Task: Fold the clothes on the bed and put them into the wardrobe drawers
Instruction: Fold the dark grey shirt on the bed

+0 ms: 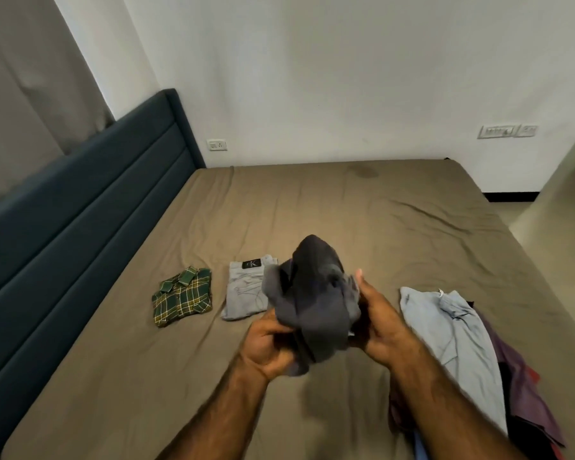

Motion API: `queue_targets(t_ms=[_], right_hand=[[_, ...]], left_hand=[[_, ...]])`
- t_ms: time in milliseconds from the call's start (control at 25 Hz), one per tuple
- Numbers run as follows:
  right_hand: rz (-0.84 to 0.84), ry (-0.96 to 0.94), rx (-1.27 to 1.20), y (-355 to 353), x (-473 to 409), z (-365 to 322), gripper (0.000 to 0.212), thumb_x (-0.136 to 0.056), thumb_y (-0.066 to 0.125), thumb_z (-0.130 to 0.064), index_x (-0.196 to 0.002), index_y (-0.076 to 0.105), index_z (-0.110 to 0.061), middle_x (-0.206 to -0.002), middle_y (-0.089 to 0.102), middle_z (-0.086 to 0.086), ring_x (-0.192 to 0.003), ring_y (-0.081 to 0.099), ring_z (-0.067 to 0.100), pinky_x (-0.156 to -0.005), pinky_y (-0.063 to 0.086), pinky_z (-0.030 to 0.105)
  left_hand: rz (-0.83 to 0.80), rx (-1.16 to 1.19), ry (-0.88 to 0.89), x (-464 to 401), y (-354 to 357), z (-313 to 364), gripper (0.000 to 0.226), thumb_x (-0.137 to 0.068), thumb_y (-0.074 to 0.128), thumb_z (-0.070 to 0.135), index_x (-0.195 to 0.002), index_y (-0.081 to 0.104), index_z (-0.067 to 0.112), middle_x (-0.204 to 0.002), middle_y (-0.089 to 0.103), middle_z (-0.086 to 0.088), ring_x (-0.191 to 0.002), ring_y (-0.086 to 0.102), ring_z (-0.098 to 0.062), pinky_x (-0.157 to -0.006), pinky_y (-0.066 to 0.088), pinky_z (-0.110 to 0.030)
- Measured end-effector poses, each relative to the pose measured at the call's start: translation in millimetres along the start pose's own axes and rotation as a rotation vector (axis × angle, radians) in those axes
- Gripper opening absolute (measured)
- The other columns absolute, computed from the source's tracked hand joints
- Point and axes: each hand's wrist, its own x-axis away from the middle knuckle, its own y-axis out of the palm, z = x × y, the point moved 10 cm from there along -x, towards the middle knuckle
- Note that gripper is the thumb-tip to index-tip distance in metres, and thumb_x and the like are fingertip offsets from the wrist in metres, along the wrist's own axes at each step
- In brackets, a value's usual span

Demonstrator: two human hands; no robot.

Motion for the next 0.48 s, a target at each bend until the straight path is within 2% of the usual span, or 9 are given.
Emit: queue_targets(t_ms=[40, 120, 160, 200, 240, 320, 400, 440, 480], right_hand=[[-0.095, -0.046, -0.068, 14.5, -0.6, -7.2, 0.066, -0.084, 0.073, -0.069, -0.126, 0.074, -0.018, -0.125, 0.074, 0.015, -0.117, 0.069, 0.032, -0.106, 0.053, 0.051], [-0.176, -0.158, -0.07, 28.7, -3.8, -14.2, 0.062, -0.076, 0.091, -0.036, -0.128, 0.07, -0.009, -0.131, 0.069, 0.024, -0.112, 0.071, 0.035, -0.099, 0.058, 0.047], [-0.178, -0.177, -0.071, 31.0, -10.8, -12.7, 0.054, -0.079, 0.085, -0.015, -0.129, 0.068, -0.004, -0.131, 0.067, 0.029, -0.109, 0.072, 0.038, -0.094, 0.061, 0.046], [-0.142, -0.202, -0.12, 25.7, -12.7, -14.5, 0.05, -0.081, 0.076, -0.002, -0.13, 0.066, -0.001, -0.13, 0.067, 0.03, -0.107, 0.072, 0.04, -0.09, 0.063, 0.047], [-0.141, -0.223, -0.186, 24.5, -15.1, -11.3, 0.047, -0.083, 0.069, 0.003, -0.13, 0.067, 0.0, -0.127, 0.069, 0.029, -0.106, 0.073, 0.041, -0.089, 0.063, 0.047], [-0.191, -0.203, -0.356, 25.4, -18.9, -5.9, 0.037, -0.083, 0.071, 0.0, -0.119, 0.076, -0.004, -0.121, 0.074, 0.023, -0.103, 0.075, 0.037, -0.086, 0.064, 0.046], [-0.26, -0.104, -0.441, 35.3, -18.6, 1.4, 0.039, -0.074, 0.089, -0.012, -0.111, 0.08, -0.008, -0.117, 0.076, 0.018, -0.105, 0.075, 0.034, -0.088, 0.063, 0.045], [-0.256, -0.038, -0.408, 35.4, -19.8, 7.8, 0.038, -0.078, 0.087, -0.017, -0.114, 0.078, -0.009, -0.118, 0.076, 0.018, -0.108, 0.073, 0.034, -0.092, 0.061, 0.047], [-0.151, -0.014, -0.276, 22.5, -26.1, 12.5, 0.026, -0.09, 0.076, -0.017, -0.115, 0.075, -0.011, -0.115, 0.076, 0.018, -0.107, 0.071, 0.034, -0.093, 0.058, 0.05]], left_hand=[[-0.012, -0.05, -0.025, 8.6, -0.3, -2.9, 0.058, -0.029, 0.093, 0.006, -0.086, 0.082, 0.005, -0.093, 0.076, -0.016, -0.084, 0.074, -0.033, -0.079, 0.058, -0.044], [-0.017, -0.122, -0.067, 16.5, 1.5, -4.6, 0.055, -0.029, 0.1, 0.02, -0.076, 0.078, 0.004, -0.076, 0.07, -0.014, -0.069, 0.066, -0.028, -0.075, 0.052, -0.037], [0.027, -0.145, -0.049, 18.8, -3.9, 0.2, 0.056, -0.045, 0.102, 0.034, -0.088, 0.081, 0.005, -0.085, 0.074, -0.015, -0.076, 0.069, -0.028, -0.081, 0.054, -0.039], [0.079, -0.163, -0.032, 15.9, -8.1, 3.4, 0.059, -0.067, 0.094, 0.048, -0.109, 0.081, 0.009, -0.106, 0.077, -0.017, -0.094, 0.073, -0.031, -0.096, 0.052, -0.043], [0.153, -0.156, 0.001, 16.1, -14.1, 9.7, 0.061, -0.084, 0.078, 0.06, -0.128, 0.076, 0.017, -0.125, 0.074, -0.015, -0.114, 0.071, -0.032, -0.11, 0.047, -0.049], [0.29, -0.111, 0.038, 15.3, -26.9, 18.9, 0.065, -0.094, 0.06, 0.07, -0.141, 0.067, 0.026, -0.139, 0.068, -0.011, -0.132, 0.063, -0.034, -0.119, 0.042, -0.055], [0.329, -0.052, 0.071, 16.3, -24.3, 23.3, 0.05, -0.1, 0.063, 0.051, -0.138, 0.069, 0.019, -0.136, 0.07, -0.014, -0.132, 0.062, -0.037, -0.116, 0.045, -0.053], [0.348, -0.024, 0.098, 16.1, -24.0, 25.9, 0.039, -0.101, 0.064, 0.034, -0.134, 0.071, 0.014, -0.131, 0.072, -0.016, -0.128, 0.065, -0.038, -0.111, 0.049, -0.051], [0.376, -0.007, 0.118, 16.2, -22.3, 30.2, 0.033, -0.1, 0.064, 0.022, -0.13, 0.073, 0.009, -0.125, 0.074, -0.018, -0.122, 0.068, -0.038, -0.106, 0.052, -0.05]])
